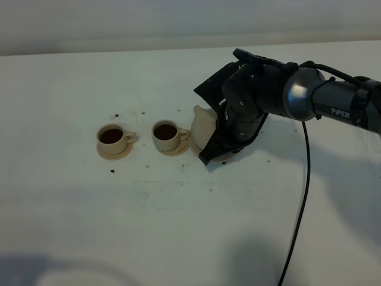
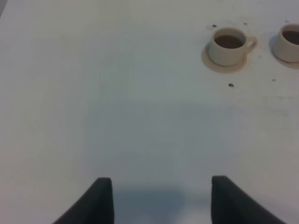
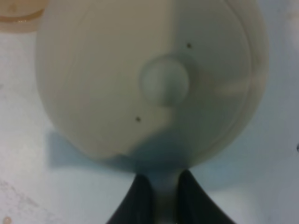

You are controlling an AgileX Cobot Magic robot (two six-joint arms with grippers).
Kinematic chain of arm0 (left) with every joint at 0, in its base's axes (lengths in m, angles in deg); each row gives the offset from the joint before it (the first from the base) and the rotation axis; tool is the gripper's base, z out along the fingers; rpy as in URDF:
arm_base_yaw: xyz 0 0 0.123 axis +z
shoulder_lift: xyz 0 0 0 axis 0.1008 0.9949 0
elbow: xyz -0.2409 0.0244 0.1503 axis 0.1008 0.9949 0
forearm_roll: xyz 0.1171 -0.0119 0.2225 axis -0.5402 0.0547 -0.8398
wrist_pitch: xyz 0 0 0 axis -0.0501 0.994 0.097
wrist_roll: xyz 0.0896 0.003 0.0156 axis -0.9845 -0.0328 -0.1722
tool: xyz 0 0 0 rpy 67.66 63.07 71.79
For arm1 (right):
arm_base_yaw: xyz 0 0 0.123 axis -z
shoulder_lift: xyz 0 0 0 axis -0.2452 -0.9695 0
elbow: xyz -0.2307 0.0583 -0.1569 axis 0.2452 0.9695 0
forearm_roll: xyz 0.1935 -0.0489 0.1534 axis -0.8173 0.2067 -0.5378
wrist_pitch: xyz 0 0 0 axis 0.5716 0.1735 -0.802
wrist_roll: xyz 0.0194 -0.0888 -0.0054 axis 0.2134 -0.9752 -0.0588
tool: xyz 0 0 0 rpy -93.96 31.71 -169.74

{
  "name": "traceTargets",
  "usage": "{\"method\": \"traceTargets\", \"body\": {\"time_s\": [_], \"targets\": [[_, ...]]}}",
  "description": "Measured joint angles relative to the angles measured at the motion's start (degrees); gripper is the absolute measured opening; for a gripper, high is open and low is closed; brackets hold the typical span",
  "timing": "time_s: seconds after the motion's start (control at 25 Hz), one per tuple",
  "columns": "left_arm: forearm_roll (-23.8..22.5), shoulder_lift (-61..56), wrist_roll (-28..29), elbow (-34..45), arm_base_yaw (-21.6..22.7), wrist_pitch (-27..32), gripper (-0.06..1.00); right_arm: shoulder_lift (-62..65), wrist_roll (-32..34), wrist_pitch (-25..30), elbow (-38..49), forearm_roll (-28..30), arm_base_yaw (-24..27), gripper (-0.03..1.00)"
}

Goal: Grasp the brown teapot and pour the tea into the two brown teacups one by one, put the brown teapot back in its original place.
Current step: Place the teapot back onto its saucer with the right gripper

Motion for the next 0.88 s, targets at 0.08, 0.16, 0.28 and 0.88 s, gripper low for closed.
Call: {"method": "traceTargets", "body": {"time_s": [0.08, 0.16, 0.28, 0.88], "targets": [[0.0, 0.0, 0.0, 0.0, 0.0, 0.0, 0.47, 0.0, 0.0, 0.1, -0.1, 0.0, 0.0, 0.12], [0.0, 0.0, 0.0, 0.0, 0.0, 0.0, 0.47, 0.0, 0.4, 0.5, -0.4, 0.0, 0.0, 0.12], [0.0, 0.0, 0.0, 0.0, 0.0, 0.0, 0.47, 0.0, 0.7, 0.6, -0.4, 0.0, 0.0, 0.12], [0.0, 0.0, 0.0, 0.0, 0.0, 0.0, 0.47, 0.1, 0.8, 3.6, -0.5, -0.2, 0.0, 0.36]]}}
